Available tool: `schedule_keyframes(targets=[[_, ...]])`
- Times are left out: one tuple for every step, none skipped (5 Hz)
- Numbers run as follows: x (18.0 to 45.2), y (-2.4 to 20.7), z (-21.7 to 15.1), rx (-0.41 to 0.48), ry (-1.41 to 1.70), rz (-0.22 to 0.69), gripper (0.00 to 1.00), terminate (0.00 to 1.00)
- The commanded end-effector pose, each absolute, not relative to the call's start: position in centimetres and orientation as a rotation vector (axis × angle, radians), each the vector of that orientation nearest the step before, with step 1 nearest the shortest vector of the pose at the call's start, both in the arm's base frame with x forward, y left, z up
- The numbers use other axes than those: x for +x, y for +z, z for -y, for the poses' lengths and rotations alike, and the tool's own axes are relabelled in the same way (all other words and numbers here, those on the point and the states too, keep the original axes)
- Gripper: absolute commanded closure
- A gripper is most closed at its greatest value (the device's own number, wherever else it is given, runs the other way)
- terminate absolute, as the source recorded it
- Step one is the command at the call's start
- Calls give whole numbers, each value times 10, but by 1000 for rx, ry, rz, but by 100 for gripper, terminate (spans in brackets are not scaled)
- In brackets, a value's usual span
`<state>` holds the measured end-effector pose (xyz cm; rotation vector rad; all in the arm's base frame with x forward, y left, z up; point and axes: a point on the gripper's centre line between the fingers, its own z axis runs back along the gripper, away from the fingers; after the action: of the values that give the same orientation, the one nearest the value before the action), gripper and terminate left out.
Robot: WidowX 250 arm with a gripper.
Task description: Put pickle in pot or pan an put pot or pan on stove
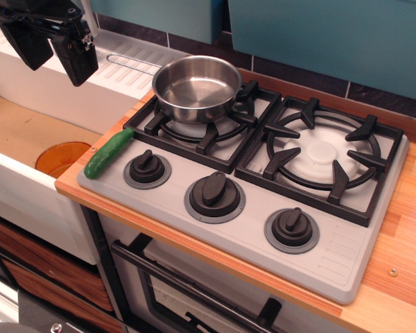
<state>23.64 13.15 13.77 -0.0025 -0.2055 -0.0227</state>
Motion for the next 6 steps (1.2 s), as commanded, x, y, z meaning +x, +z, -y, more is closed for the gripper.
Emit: schedule_keyframes(targets=[[236, 138, -132, -3, -23, 206, 0, 0], [250, 120, -138, 21, -34, 266, 0, 0], [262, 101, -139, 26, -32, 318, 0, 0], [267, 87, -141, 21, -42, 354, 0, 0], [267, 78, -144, 33, -46, 380, 0, 0], [266, 67, -143, 42, -47, 402, 0, 0]])
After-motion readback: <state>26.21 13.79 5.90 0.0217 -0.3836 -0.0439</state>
